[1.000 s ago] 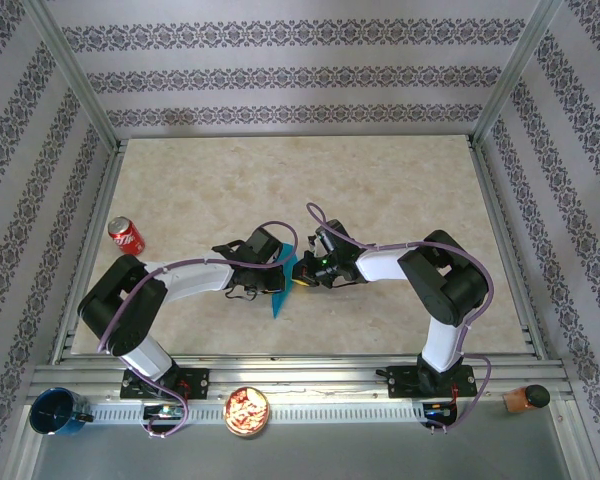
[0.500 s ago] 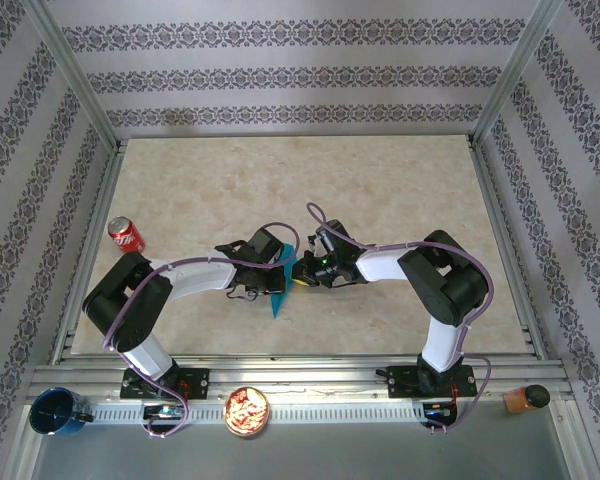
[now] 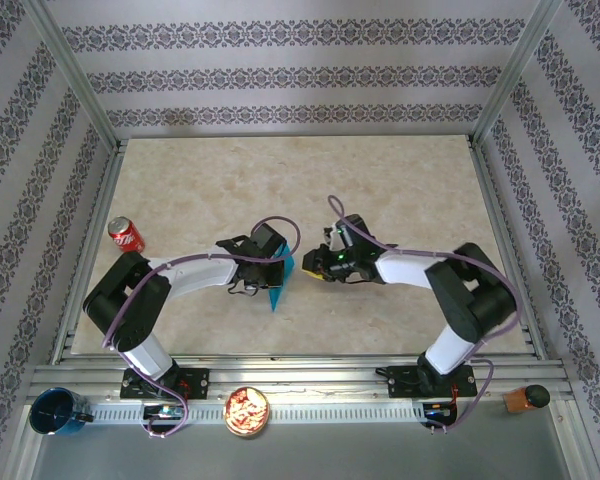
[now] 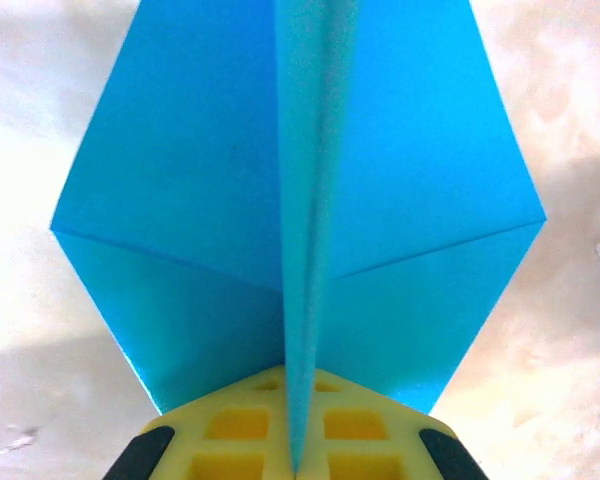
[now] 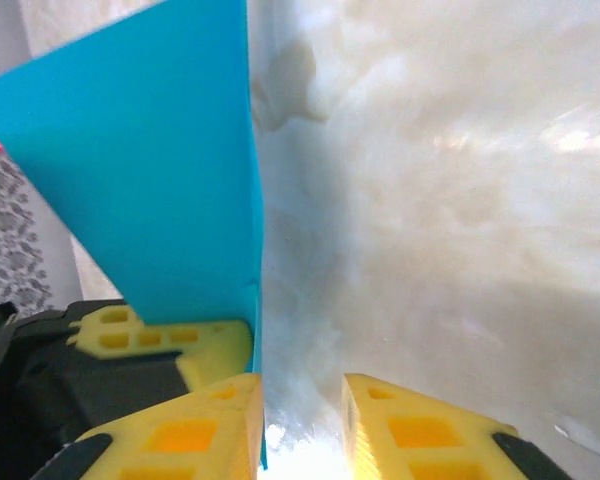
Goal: Fold a paper plane with a square sheet of paper (pick it up from the middle)
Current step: Move the paper plane to the center of the table.
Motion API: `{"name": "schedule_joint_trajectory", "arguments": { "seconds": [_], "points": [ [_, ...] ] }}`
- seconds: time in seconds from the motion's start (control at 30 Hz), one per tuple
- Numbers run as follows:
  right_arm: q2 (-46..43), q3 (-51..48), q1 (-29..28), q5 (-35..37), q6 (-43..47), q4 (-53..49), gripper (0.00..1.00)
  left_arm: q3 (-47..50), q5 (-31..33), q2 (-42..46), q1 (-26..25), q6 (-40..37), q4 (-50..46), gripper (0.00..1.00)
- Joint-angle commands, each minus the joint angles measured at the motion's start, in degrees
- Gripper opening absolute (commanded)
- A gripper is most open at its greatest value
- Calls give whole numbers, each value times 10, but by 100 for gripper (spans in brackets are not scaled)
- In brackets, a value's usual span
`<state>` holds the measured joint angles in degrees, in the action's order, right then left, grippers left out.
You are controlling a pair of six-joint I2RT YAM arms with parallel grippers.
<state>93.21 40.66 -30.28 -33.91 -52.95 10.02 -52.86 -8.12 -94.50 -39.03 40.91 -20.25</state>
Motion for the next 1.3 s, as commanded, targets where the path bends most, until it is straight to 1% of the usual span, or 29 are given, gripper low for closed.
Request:
{"name": "schedule_joint_trajectory", "arguments": {
  "seconds": [0.0, 0.2, 0.5, 0.73, 0.97, 1.17, 1.27],
  "points": [
    [-46, -33, 27, 5, 20, -23, 30, -36, 57, -1, -6, -1, -61, 5],
    [-90, -67, 50, 7, 25, -34, 30, -84, 64, -53, -6, -4, -88, 5],
    [-98, -81, 54, 4, 25, -33, 30, -123, 65, -100, -6, -9, -102, 6],
    [-91, -88, 59, 4, 23, -29, 30, -130, 53, -118, -6, -10, -101, 13],
    [-76, -81, 62, -5, 28, -27, 30, -145, 49, -141, -6, -8, -110, 15],
    [-82, -87, 66, -6, 31, -26, 31, -152, 65, -158, -6, -5, -119, 17],
    [-90, -92, 72, -3, 34, -29, 31, -172, 76, -178, -6, -4, -131, 23]
  ]
}}
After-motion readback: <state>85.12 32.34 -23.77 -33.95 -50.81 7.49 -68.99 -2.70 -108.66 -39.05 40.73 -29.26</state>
